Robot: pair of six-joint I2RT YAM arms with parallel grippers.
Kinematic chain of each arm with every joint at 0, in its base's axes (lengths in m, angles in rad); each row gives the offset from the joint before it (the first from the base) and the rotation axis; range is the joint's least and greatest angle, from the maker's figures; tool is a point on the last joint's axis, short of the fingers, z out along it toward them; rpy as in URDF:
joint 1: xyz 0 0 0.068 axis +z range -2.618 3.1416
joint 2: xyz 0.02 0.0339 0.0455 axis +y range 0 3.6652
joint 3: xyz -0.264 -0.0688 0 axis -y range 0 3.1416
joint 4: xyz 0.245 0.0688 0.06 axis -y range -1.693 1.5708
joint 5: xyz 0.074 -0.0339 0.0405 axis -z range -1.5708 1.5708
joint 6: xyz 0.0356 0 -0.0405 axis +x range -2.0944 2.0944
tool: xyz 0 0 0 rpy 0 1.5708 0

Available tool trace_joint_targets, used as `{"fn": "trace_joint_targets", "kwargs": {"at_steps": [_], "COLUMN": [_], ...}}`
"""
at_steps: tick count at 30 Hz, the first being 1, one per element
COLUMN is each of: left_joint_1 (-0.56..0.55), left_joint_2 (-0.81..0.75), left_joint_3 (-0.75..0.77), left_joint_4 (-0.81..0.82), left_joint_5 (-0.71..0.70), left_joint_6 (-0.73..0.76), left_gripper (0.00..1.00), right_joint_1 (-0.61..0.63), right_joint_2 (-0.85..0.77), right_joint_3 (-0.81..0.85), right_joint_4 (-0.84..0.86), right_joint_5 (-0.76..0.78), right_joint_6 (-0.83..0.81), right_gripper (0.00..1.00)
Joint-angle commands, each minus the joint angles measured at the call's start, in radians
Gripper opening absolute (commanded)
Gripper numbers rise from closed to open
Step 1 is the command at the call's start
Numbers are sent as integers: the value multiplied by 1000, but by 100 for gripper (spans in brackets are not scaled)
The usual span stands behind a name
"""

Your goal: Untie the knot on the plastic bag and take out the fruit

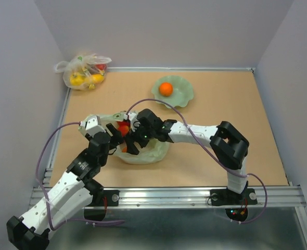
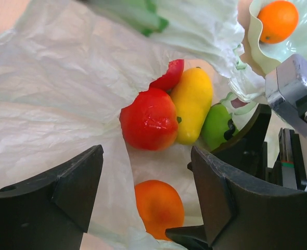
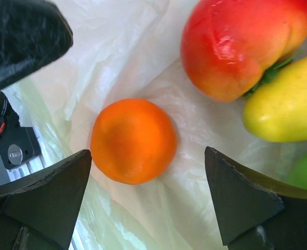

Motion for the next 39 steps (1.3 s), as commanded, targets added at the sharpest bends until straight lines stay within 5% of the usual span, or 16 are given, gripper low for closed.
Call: {"fn": "trace_joint_targets", "kwargs": {"at_steps": [1,14,20,27,31,39], "left_joint_1": [0,0,0,0,0,0], "left_joint_2": [-34,-92,-89,-72,-69,-45], "left_joint_3": [-13,-39,-46,-51,-54,-49], "left_joint_4": [-11,-47,-49,-47,-38,2], "left_joint_5": [-47,-42,-44,-58,-61,-55], "left_joint_6": [-64,-138,-155,-172,-170,-132], "left_gripper": [79,79,79,78,78,78], "right_joint_1": [36,85,87,87,85,79], "right_joint_2": [7,172,76,-80,-159,-277], "right_joint_3": [51,74,22,-76,-99,-52], "right_joint_4": [27,66,73,73,72,69], "right_joint_5": [-23,11,60,178,244,391], "right_joint_6": [-1,-10,-25,-59,-74,-137], "right_gripper": [93,91,65,14,2,0]}}
